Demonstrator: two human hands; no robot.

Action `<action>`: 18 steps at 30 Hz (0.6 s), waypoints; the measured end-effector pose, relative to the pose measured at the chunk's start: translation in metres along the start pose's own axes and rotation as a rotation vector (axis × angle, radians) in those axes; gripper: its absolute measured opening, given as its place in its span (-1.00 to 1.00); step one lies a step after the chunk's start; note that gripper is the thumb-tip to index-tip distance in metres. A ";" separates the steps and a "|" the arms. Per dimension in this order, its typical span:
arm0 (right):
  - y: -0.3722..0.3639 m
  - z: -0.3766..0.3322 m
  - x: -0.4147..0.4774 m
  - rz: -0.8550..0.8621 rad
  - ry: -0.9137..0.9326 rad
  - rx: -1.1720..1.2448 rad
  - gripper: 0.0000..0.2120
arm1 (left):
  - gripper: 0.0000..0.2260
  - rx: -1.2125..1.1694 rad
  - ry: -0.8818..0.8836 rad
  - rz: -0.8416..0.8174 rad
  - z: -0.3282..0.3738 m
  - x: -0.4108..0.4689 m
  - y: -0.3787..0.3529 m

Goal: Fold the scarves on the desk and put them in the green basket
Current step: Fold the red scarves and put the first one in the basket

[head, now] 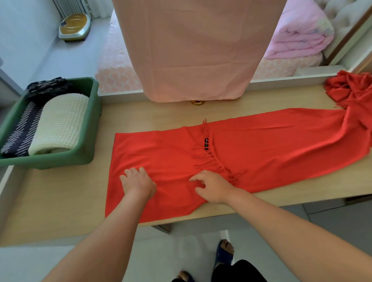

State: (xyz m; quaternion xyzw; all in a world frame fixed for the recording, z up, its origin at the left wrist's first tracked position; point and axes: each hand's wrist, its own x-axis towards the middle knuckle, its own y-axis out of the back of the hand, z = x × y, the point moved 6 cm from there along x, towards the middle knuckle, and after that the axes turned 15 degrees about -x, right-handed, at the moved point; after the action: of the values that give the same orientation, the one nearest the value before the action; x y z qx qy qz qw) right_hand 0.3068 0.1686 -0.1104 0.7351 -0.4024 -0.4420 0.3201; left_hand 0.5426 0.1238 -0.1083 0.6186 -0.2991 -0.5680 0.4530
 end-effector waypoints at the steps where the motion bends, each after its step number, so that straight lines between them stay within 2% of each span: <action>1: 0.010 0.006 0.001 0.086 -0.021 -0.016 -0.64 | -0.56 -0.045 -0.078 0.064 0.014 0.000 0.005; 3: 0.029 0.027 -0.001 0.200 -0.108 -0.100 -0.65 | -0.59 -0.204 -0.298 0.129 0.049 -0.001 0.008; 4: 0.034 0.040 -0.003 0.191 -0.169 -0.164 -0.63 | -0.55 -0.276 -0.408 0.095 0.068 -0.003 0.005; 6: 0.033 0.069 -0.010 0.061 -0.285 -0.295 -0.55 | -0.46 -0.334 -0.542 -0.029 0.102 -0.008 -0.007; 8: 0.025 0.092 -0.015 -0.067 -0.329 -0.281 -0.52 | -0.47 -0.269 -0.529 -0.130 0.121 -0.009 -0.022; 10: 0.023 0.106 -0.014 -0.085 -0.322 -0.176 -0.61 | -0.57 -0.165 -0.471 -0.092 0.131 -0.005 -0.026; 13: 0.040 0.120 0.002 0.008 -0.326 -0.091 -0.75 | -0.67 -0.135 -0.434 0.062 0.145 0.009 -0.013; 18: 0.085 0.126 0.053 0.193 -0.389 -0.090 -0.78 | -0.78 -0.237 -0.456 0.189 0.172 0.043 0.013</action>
State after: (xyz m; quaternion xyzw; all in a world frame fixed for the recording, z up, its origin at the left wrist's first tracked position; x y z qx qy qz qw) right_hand 0.1815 0.0674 -0.1121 0.5790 -0.5050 -0.5601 0.3099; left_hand 0.3844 0.0421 -0.1058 0.3868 -0.3811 -0.6789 0.4942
